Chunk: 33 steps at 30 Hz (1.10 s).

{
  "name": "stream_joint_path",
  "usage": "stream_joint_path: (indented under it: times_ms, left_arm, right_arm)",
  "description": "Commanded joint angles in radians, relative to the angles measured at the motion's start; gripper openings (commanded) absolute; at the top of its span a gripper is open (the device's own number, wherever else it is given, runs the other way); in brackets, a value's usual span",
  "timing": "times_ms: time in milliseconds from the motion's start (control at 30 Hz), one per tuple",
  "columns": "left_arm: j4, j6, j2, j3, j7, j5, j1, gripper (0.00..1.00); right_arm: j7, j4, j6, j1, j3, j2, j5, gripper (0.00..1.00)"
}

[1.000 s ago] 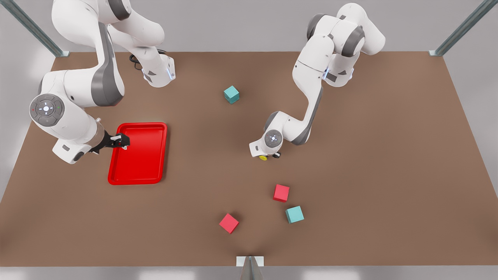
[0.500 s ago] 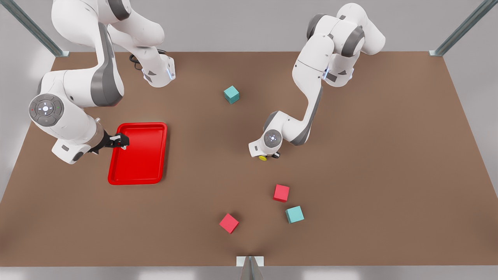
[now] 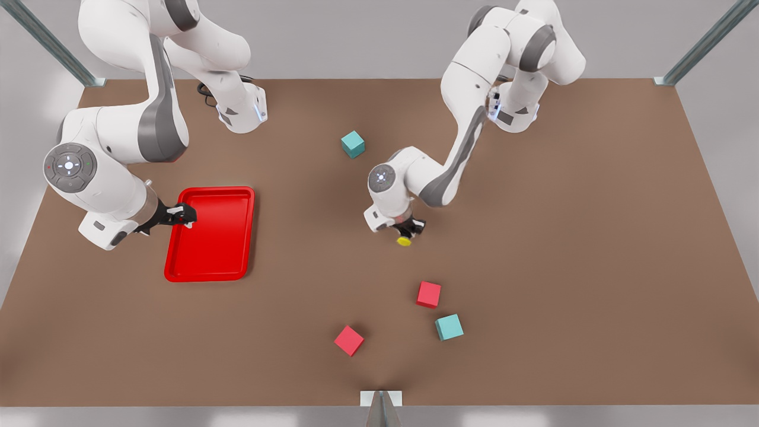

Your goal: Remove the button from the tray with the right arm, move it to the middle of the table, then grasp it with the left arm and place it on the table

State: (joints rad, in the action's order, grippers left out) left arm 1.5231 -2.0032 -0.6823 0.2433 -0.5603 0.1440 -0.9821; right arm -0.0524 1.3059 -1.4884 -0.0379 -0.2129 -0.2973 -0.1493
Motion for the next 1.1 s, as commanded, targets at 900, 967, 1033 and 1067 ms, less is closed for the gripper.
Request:
stream_joint_path:
  times_ms: [900,967,1033,1067]
  left_arm:
    - [-0.011,0.417,-0.304,-0.024,-2.676,0.651,-0.098,1.00]
    - [-0.011,0.417,-0.304,-0.024,-2.675,0.651,-0.099,1.00]
    - [-0.011,0.417,-0.304,-0.024,-2.675,0.652,-0.098,1.00]
    - [-0.011,0.417,-0.302,-0.022,-2.675,0.654,-0.098,1.00]
  right_arm:
    - [-0.003,-0.001,0.000,0.001,-0.002,0.000,0.001,1.00]
    - [-0.003,-0.001,0.000,0.006,-0.002,0.000,0.002,1.00]
    - [-0.001,-0.001,0.000,0.007,-0.002,0.001,0.002,1.00]
    - [-0.003,-0.001,0.000,0.004,-0.002,0.000,0.002,1.00]
